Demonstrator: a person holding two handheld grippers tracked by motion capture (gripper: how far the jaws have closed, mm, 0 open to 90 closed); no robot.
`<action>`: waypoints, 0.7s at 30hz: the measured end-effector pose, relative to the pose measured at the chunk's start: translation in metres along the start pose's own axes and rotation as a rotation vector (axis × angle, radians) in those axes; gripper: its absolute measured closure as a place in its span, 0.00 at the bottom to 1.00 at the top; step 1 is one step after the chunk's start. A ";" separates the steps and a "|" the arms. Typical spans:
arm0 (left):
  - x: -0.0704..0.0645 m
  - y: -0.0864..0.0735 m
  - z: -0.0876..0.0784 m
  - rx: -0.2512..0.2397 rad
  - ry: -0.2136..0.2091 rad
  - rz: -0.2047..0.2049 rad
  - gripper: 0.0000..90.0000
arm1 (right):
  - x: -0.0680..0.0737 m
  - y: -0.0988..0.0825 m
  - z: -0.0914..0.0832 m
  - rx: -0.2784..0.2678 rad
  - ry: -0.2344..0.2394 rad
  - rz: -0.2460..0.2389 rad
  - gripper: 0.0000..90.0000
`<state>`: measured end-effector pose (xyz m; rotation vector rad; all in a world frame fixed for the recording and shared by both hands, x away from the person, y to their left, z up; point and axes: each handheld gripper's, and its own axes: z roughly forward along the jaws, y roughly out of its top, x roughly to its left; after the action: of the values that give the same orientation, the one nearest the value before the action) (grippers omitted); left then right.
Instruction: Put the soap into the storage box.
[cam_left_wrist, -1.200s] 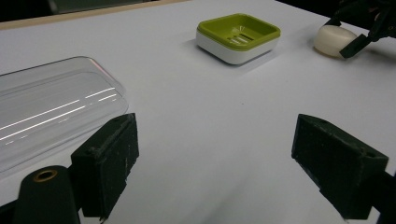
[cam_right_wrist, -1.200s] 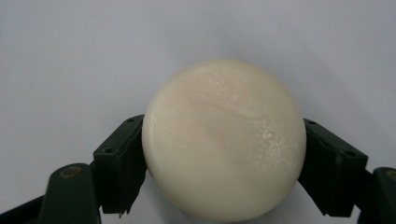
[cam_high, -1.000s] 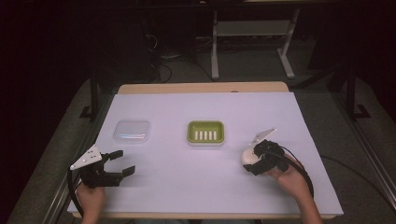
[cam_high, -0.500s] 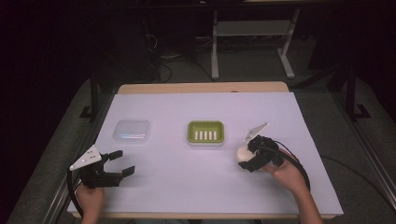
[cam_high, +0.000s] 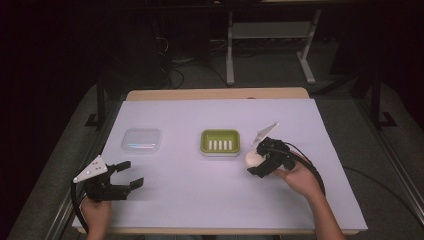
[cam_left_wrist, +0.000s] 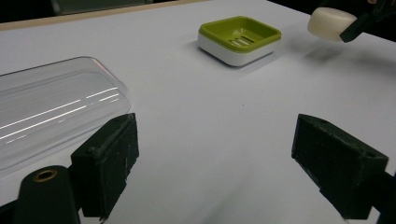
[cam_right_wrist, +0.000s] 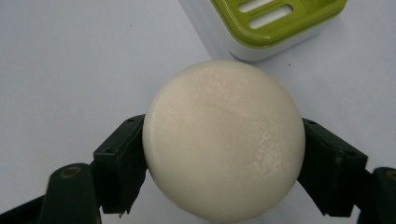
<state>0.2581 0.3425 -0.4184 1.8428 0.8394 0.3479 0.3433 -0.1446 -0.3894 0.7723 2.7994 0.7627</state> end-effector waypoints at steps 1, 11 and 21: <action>0.000 0.000 0.000 0.001 -0.001 0.003 0.16 | 0.000 0.001 0.000 -0.006 0.002 -0.001 0.26; 0.000 0.000 -0.001 0.002 0.000 0.002 0.16 | -0.007 0.017 0.001 -0.017 0.020 0.002 0.26; 0.000 0.000 0.000 0.005 -0.002 0.007 0.16 | -0.012 0.032 0.000 -0.015 0.021 -0.010 0.26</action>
<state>0.2580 0.3426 -0.4181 1.8512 0.8331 0.3485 0.3676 -0.1269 -0.3732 0.7520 2.8100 0.7943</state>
